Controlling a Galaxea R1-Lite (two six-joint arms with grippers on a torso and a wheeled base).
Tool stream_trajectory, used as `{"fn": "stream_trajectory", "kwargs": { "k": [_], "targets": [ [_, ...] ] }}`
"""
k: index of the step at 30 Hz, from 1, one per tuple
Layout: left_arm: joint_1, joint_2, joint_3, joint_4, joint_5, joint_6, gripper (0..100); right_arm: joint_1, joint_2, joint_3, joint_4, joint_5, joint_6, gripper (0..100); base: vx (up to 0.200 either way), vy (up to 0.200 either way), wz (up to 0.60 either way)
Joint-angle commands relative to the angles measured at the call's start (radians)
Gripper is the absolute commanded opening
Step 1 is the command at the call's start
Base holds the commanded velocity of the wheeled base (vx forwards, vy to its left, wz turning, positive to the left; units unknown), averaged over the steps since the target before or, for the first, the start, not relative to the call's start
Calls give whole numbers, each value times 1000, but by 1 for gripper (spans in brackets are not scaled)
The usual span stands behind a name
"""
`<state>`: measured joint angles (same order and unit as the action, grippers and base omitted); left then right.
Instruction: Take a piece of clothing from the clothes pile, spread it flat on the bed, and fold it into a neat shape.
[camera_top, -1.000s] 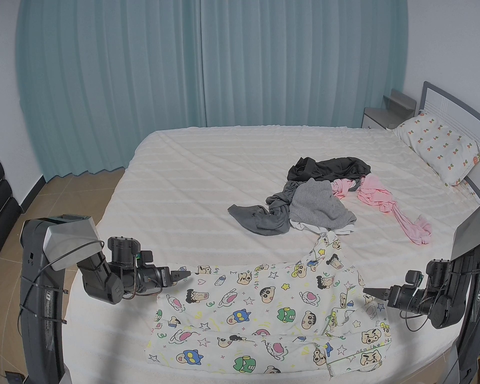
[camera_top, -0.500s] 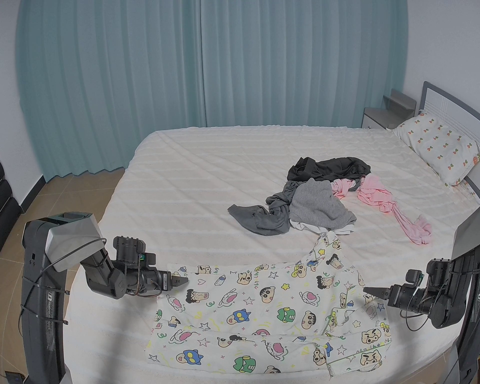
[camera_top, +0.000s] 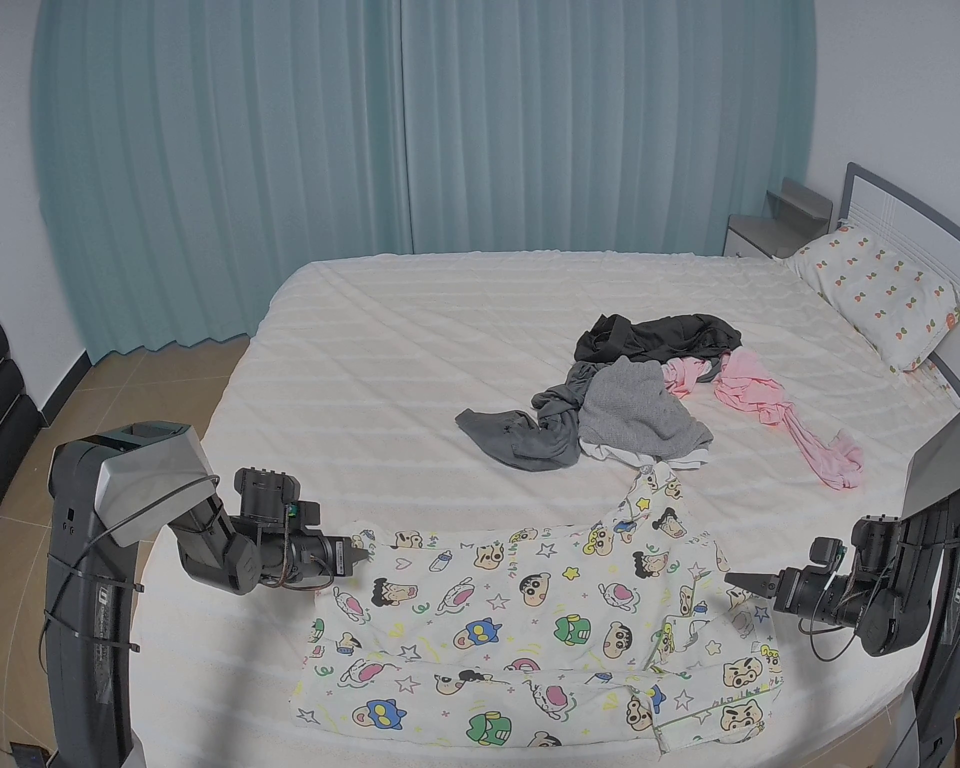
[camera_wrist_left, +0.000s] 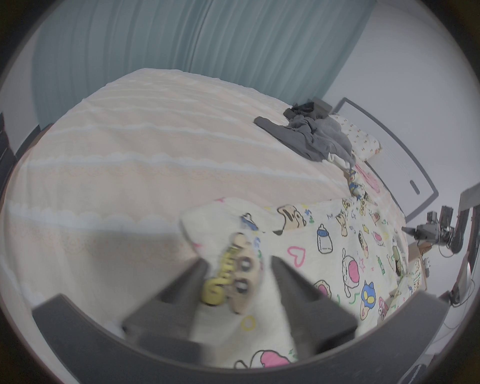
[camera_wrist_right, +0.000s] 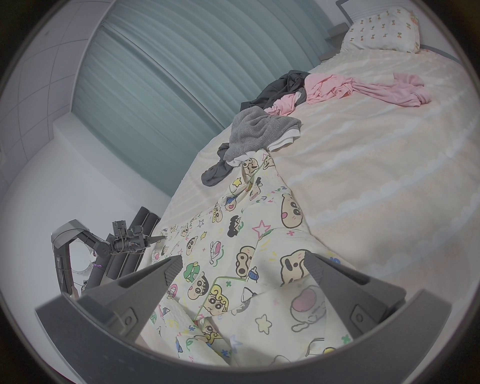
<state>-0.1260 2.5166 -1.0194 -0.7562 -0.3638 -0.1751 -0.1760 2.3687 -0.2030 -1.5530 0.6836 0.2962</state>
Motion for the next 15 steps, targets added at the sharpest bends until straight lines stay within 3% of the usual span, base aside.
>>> {"fn": "stream_trajectory", "kwargs": {
  "k": [1,4,7,15],
  "targets": [
    [2,-1,1,-72,5,-70,0,26,-13,-29,-12,-33,8,100,0,0,0],
    [2,-1,10,-155,17,-132,0,43,-11,-79,-10,-76,40,100,0,0,0],
    [0,-7,45,-278,52,-253,0,79,23,-213,-9,-148,172,100,0,0,0],
    [5,18,70,-385,88,-276,0,156,181,-408,31,-276,192,100,0,0,0]
  ]
}}
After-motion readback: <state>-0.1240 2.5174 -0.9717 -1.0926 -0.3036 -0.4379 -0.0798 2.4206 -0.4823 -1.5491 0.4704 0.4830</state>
